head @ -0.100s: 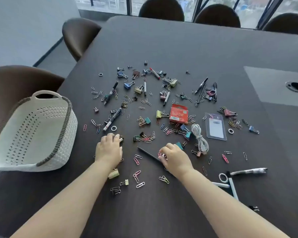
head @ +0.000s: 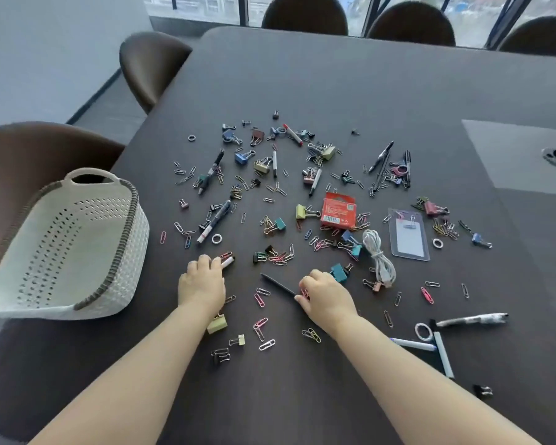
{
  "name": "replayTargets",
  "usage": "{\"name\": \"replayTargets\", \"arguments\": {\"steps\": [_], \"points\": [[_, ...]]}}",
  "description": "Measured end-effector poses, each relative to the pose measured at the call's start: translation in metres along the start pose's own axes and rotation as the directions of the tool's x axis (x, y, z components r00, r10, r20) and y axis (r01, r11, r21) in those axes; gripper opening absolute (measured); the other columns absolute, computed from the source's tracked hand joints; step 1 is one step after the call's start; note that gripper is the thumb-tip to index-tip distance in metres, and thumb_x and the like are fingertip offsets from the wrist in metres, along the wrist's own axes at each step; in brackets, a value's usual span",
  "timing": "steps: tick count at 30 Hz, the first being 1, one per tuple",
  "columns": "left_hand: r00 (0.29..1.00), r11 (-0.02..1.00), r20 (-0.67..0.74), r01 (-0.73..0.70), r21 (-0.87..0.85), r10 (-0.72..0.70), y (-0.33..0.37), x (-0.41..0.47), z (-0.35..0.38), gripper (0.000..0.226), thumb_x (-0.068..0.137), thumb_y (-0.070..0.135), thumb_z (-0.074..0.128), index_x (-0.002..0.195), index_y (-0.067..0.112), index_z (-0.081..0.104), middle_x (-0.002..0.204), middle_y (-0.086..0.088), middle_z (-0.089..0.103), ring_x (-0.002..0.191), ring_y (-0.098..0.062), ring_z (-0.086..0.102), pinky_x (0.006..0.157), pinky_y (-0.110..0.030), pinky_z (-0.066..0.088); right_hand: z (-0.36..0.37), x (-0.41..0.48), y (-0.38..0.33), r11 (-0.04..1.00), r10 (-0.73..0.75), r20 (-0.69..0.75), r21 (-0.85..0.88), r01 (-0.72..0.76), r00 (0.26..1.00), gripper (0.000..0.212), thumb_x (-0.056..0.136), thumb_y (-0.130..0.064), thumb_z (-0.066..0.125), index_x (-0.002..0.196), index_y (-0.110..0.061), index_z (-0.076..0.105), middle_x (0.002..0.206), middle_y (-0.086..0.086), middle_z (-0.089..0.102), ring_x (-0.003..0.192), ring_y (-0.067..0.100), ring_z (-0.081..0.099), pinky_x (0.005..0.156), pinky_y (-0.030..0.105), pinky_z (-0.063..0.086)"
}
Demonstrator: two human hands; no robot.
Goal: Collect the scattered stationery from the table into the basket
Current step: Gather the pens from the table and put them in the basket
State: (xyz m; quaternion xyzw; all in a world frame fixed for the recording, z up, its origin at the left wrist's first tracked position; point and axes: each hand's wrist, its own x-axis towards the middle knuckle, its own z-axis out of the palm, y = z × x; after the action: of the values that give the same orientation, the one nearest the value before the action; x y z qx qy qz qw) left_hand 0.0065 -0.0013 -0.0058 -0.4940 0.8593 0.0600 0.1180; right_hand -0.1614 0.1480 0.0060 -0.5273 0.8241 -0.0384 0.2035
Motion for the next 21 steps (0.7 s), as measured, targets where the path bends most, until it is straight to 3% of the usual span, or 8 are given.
{"name": "replayTargets", "arguments": {"steps": [7, 10, 12, 14, 16, 17, 19, 21], "points": [[0.993, 0.996, -0.091, -0.066, 0.066, 0.072, -0.006, 0.008, 0.008, 0.019, 0.096, 0.017, 0.038, 0.112, 0.019, 0.048, 0.115, -0.001, 0.050, 0.105, -0.022, 0.049, 0.082, -0.032, 0.041, 0.005, 0.011, -0.011, 0.998, 0.058, 0.000, -0.021, -0.058, 0.998, 0.024, 0.098, -0.027, 0.041, 0.113, -0.009, 0.048, 0.117, 0.008, 0.049, 0.110, 0.025, 0.047, 0.092, 0.033, 0.042], [0.966, 0.990, -0.218, -0.144, -0.014, 0.137, -0.001, 0.016, 0.003, 0.018, 0.097, 0.014, 0.036, 0.108, 0.013, 0.050, 0.108, -0.007, 0.056, 0.096, -0.026, 0.052, 0.078, -0.034, 0.039, -0.001, 0.013, -0.007, 0.983, 0.097, -0.054, 0.159, -0.088, 0.994, 0.006, 0.098, -0.014, 0.040, 0.103, -0.012, 0.042, 0.097, 0.002, 0.051, 0.097, 0.024, 0.052, 0.078, 0.031, 0.040], [0.930, 0.963, -0.315, -0.238, -0.124, 0.189, 0.002, 0.022, -0.004, 0.019, 0.094, 0.005, 0.037, 0.107, 0.006, 0.051, 0.098, -0.014, 0.060, 0.087, -0.033, 0.055, 0.074, -0.037, 0.037, -0.007, 0.014, -0.003, 0.956, 0.126, -0.120, 0.280, -0.088, 0.985, 0.017, 0.093, -0.002, 0.040, 0.101, -0.017, 0.036, 0.085, 0.001, 0.047, 0.080, 0.023, 0.051, 0.066, 0.030, 0.038], [0.896, 0.931, -0.387, -0.311, -0.189, 0.220, 0.003, 0.030, -0.009, 0.030, 0.090, -0.002, 0.040, 0.119, 0.001, 0.049, 0.098, -0.019, 0.061, 0.086, -0.037, 0.057, 0.076, -0.040, 0.040, -0.008, 0.014, 0.004, 0.953, 0.121, -0.201, 0.298, -0.057, 0.972, 0.036, 0.091, 0.001, 0.037, 0.119, -0.022, 0.033, 0.091, 0.003, 0.050, 0.076, 0.022, 0.049, 0.064, 0.030, 0.036], [0.913, 0.959, -0.363, -0.249, -0.138, 0.185, 0.000, 0.047, -0.015, 0.042, 0.089, -0.001, 0.041, 0.131, 0.004, 0.042, 0.113, -0.018, 0.055, 0.098, -0.036, 0.052, 0.084, -0.043, 0.041, -0.008, 0.015, 0.013, 0.974, 0.101, -0.267, 0.222, -0.041, 0.958, 0.048, 0.092, -0.005, 0.037, 0.136, -0.023, 0.029, 0.102, 0.008, 0.057, 0.082, 0.026, 0.053, 0.066, 0.031, 0.037], [0.933, 0.980, -0.335, -0.174, -0.093, 0.134, -0.003, 0.058, -0.016, 0.041, 0.090, 0.004, 0.041, 0.132, 0.005, 0.040, 0.119, -0.017, 0.049, 0.105, -0.035, 0.048, 0.088, -0.043, 0.040, -0.005, 0.016, 0.018, 0.982, 0.091, -0.318, 0.187, -0.032, 0.944, 0.043, 0.094, -0.011, 0.037, 0.135, -0.022, 0.033, 0.106, 0.008, 0.060, 0.086, 0.027, 0.056, 0.067, 0.031, 0.038], [0.960, 0.999, -0.278, -0.013, -0.046, 0.000, -0.009, 0.080, -0.017, 0.038, 0.093, 0.017, 0.044, 0.129, 0.006, 0.041, 0.128, -0.016, 0.038, 0.116, -0.033, 0.039, 0.094, -0.040, 0.038, -0.001, 0.018, 0.025, 0.992, 0.078, -0.403, 0.119, -0.033, 0.912, 0.028, 0.097, -0.024, 0.037, 0.121, -0.019, 0.049, 0.107, 0.004, 0.065, 0.095, 0.026, 0.060, 0.071, 0.032, 0.042], [0.971, 0.998, -0.234, 0.048, -0.042, -0.057, -0.011, 0.095, -0.016, 0.039, 0.095, 0.027, 0.043, 0.127, 0.006, 0.043, 0.132, -0.016, 0.038, 0.122, -0.032, 0.036, 0.097, -0.040, 0.038, 0.004, 0.022, 0.029, 0.997, 0.070, -0.431, 0.057, -0.050, 0.899, 0.026, 0.097, -0.030, 0.037, 0.111, -0.016, 0.055, 0.104, 0.003, 0.066, 0.097, 0.026, 0.061, 0.072, 0.033, 0.044]]}}
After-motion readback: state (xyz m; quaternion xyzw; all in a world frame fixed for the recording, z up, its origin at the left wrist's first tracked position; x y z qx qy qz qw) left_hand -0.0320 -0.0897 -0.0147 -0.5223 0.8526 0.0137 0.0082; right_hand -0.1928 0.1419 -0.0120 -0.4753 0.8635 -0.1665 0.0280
